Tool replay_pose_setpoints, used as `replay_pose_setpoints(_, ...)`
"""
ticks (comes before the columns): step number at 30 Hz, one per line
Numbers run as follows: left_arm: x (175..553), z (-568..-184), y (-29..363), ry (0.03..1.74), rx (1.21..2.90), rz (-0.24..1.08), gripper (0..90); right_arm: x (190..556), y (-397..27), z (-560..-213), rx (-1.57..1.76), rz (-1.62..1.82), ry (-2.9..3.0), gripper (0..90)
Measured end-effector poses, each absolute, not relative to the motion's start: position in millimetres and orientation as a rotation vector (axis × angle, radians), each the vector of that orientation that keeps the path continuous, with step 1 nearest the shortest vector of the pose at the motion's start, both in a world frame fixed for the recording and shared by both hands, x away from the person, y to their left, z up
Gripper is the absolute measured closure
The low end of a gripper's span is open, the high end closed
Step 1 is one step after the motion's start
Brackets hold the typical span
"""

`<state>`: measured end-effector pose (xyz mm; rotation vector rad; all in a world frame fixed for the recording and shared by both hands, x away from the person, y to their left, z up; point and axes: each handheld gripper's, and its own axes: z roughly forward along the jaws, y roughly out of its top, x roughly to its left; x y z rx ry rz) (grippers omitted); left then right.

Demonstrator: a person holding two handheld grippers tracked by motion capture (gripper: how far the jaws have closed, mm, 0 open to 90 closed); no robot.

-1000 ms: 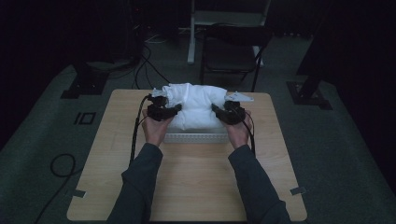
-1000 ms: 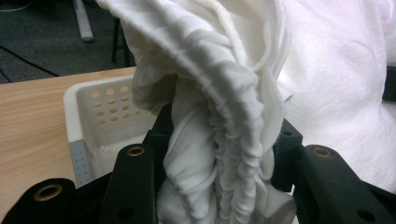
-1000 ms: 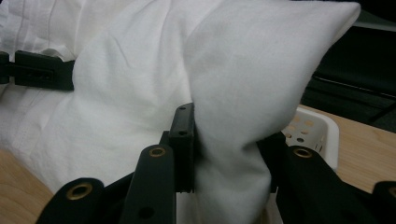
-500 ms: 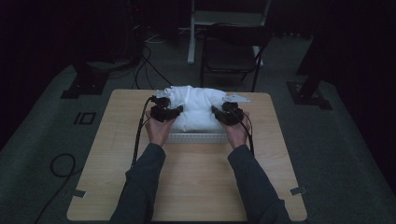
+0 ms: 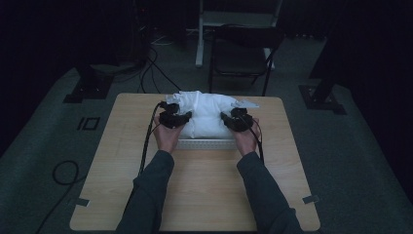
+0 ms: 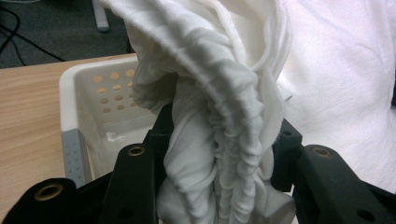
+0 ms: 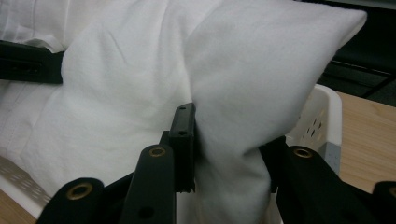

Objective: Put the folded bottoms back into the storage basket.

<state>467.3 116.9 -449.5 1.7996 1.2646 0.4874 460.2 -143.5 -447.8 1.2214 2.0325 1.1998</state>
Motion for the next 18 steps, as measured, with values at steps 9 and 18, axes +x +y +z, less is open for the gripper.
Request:
replay_pose_setpoints(9, 468.6, -453.4, 113.4, 1.276, 1.799, 0.490, 56.1, 462.8, -144.5, -451.4, 1.232, 1.187, 2.037, 67.7)
replay_pose_setpoints(18, 468.9, -458.8, 110.3, 1.285, 1.807, 0.495, 56.1, 465.0, -145.6, -456.1, 1.242, 1.169, 2.043, 67.7)
